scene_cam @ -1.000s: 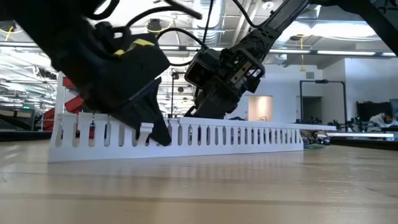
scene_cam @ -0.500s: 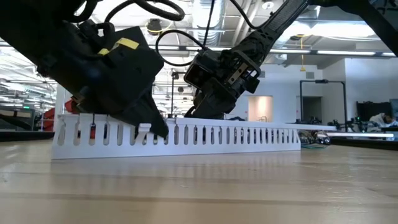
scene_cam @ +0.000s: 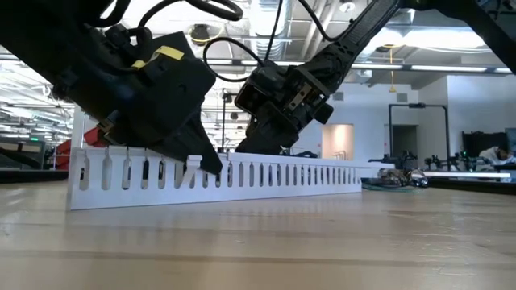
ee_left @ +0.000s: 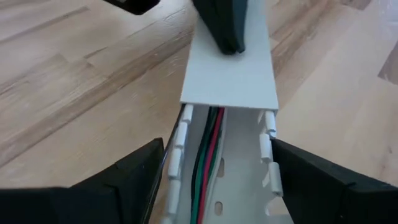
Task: Ziptie cables
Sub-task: Close the white cable duct
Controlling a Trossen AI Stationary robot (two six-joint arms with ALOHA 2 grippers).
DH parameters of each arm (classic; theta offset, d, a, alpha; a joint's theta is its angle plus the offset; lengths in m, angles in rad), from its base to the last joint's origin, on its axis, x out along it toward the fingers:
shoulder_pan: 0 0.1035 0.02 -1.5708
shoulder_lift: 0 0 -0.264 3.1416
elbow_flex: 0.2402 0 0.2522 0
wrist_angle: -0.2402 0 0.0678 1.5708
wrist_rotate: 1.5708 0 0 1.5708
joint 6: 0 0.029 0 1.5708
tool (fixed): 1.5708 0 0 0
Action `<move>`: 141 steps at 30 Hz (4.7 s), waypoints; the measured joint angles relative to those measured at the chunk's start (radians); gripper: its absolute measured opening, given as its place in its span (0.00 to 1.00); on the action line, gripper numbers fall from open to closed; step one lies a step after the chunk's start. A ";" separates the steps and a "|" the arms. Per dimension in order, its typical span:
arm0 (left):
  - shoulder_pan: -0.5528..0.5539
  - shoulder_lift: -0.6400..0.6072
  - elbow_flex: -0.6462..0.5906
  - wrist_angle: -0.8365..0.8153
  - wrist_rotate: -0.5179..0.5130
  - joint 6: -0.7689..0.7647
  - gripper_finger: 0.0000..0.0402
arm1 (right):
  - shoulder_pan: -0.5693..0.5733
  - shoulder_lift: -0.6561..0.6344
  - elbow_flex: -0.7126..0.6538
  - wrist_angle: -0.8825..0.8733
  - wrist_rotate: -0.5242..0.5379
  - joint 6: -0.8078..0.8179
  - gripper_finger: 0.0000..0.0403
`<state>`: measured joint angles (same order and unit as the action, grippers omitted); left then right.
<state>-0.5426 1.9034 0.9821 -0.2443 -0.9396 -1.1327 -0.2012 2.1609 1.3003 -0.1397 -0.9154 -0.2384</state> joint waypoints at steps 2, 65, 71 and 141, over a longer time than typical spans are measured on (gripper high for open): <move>0.001 -0.001 0.000 0.003 0.012 0.009 0.69 | 0.000 -0.001 0.000 0.028 0.001 0.025 0.00; 0.011 -0.005 -0.004 -0.021 0.120 0.060 0.57 | 0.160 -0.175 0.117 -0.474 0.584 -0.417 0.00; 0.013 -0.004 -0.004 -0.005 0.116 0.087 0.57 | 0.190 -0.166 0.116 -0.410 0.551 -0.413 0.00; 0.194 -0.007 -0.002 0.105 0.459 0.398 0.59 | 0.167 -0.171 0.262 -0.524 0.652 -0.298 0.13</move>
<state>-0.3489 1.8960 0.9802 -0.1389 -0.4807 -0.7346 -0.0345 1.9896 1.5620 -0.6640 -0.2629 -0.5363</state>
